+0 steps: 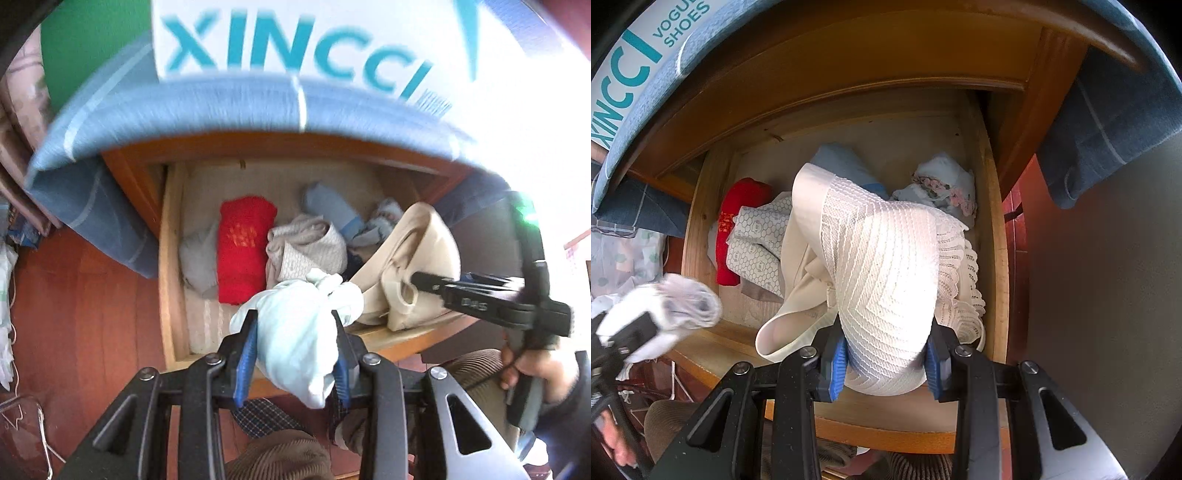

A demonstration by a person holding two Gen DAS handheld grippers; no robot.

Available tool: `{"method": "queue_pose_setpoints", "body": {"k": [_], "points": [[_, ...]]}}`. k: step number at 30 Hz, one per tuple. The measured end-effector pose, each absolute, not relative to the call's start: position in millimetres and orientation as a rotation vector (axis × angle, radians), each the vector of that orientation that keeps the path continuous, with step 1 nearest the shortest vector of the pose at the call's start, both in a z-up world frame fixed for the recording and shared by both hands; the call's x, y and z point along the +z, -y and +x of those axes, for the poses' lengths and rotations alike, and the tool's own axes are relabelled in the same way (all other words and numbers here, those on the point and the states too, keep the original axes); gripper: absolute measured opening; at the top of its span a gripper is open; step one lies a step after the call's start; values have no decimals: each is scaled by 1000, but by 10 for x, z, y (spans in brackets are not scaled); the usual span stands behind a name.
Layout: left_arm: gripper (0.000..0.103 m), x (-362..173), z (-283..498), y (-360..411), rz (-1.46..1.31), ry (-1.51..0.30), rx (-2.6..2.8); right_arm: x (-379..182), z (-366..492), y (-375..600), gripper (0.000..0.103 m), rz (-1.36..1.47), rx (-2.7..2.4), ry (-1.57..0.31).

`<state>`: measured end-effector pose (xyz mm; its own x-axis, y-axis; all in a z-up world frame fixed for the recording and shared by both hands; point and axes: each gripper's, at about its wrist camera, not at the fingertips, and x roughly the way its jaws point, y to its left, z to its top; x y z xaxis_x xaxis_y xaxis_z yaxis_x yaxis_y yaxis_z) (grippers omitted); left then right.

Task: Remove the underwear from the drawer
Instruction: 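Lift the pale garment with the left tool into the shoe box while the right tool holds the bra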

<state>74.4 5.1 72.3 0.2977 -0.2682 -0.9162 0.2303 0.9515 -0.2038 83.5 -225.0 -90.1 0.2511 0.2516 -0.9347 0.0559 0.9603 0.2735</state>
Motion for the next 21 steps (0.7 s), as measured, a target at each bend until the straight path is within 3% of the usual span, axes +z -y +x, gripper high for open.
{"method": "queue_pose_setpoints", "body": {"k": [21], "points": [[35,2931,731,-353,-10,-726,-347,-897,834,2246,32,263,135,-1319]]}}
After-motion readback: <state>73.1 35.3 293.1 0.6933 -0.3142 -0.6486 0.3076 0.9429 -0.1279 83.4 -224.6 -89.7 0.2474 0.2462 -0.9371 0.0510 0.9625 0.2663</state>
